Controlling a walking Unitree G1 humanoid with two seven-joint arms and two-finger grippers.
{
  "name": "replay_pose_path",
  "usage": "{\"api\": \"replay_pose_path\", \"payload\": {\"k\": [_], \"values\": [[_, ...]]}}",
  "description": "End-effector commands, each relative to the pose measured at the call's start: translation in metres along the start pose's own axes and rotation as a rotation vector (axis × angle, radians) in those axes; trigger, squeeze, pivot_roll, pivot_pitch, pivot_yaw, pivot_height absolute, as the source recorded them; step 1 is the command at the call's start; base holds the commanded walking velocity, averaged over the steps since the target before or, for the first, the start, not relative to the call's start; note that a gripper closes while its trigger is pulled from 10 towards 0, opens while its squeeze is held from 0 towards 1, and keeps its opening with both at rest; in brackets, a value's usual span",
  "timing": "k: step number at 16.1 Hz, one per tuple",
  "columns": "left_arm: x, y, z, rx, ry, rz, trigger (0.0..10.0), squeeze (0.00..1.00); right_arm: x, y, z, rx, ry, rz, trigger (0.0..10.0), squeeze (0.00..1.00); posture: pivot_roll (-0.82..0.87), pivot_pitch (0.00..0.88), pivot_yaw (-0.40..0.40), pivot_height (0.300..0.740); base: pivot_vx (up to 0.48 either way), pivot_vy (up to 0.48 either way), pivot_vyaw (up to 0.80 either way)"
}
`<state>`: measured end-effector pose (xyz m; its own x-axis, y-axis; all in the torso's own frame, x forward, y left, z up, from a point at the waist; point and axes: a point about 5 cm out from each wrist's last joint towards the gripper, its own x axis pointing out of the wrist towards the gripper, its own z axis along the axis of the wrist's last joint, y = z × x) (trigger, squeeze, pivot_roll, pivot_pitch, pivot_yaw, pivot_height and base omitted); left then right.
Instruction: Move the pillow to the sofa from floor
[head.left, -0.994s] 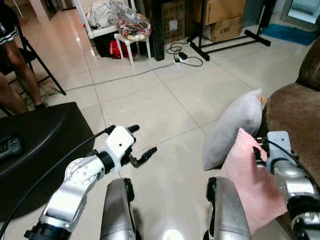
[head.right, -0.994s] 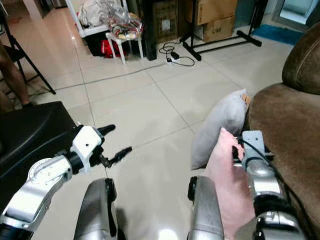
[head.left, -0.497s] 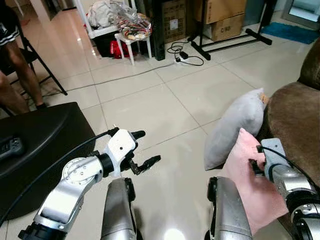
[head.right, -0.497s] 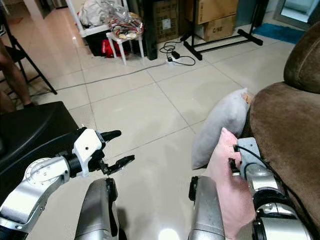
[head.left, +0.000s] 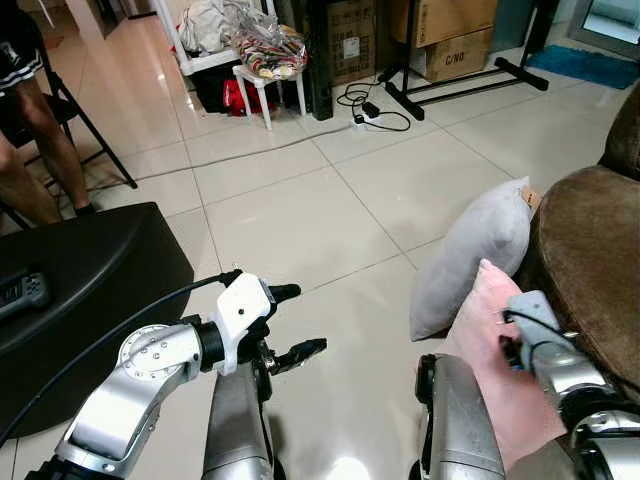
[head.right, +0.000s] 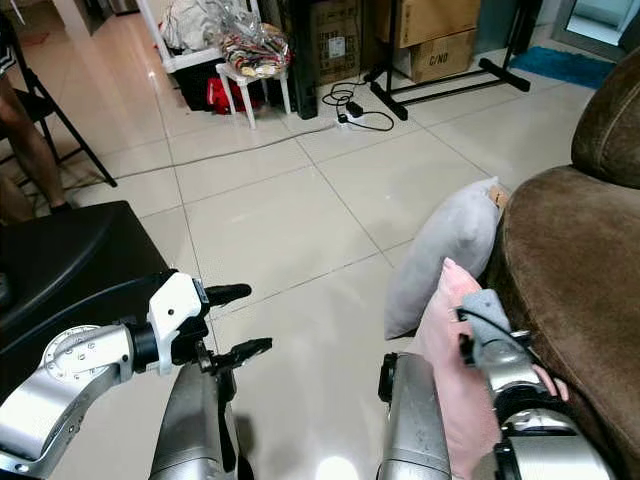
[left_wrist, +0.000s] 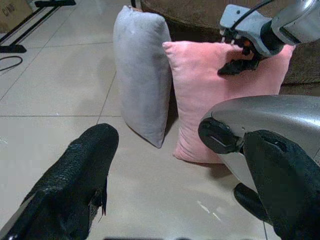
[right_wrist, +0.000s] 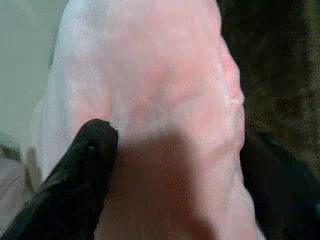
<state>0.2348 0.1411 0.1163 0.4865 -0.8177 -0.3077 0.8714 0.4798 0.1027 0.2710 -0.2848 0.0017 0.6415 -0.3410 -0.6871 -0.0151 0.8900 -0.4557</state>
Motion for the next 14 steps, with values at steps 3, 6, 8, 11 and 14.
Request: {"api": "replay_pose_path", "payload": {"k": [3,6,8,11,14], "values": [[-0.004,0.002,0.001,0.007,0.017,0.006,10.0,0.25,0.0,0.013,-0.001,-0.003,0.0,0.049,0.0,0.0,-0.03,0.0,0.096,0.471,0.0,0.0,0.0],[-0.005,0.002,0.0,0.007,0.023,0.012,10.0,0.25,0.0,0.019,0.0,-0.011,-0.006,0.073,0.0,0.0,-0.03,0.0,0.094,0.471,0.0,0.0,0.0],[-0.005,0.002,0.0,0.009,0.025,0.015,10.0,0.25,0.0,0.021,0.0,-0.015,-0.011,0.082,0.0,0.0,-0.03,0.0,0.092,0.471,0.0,0.0,0.0],[-0.004,0.003,0.0,0.016,0.029,0.015,10.0,0.25,0.0,0.024,0.003,-0.02,-0.02,0.093,0.0,0.0,-0.03,0.0,0.092,0.471,0.0,0.0,0.0],[-0.003,0.003,0.0,0.018,0.03,0.015,10.0,0.25,0.0,0.024,0.003,-0.024,-0.024,0.098,0.0,0.0,-0.03,0.0,0.093,0.471,0.0,0.0,0.0]]}}
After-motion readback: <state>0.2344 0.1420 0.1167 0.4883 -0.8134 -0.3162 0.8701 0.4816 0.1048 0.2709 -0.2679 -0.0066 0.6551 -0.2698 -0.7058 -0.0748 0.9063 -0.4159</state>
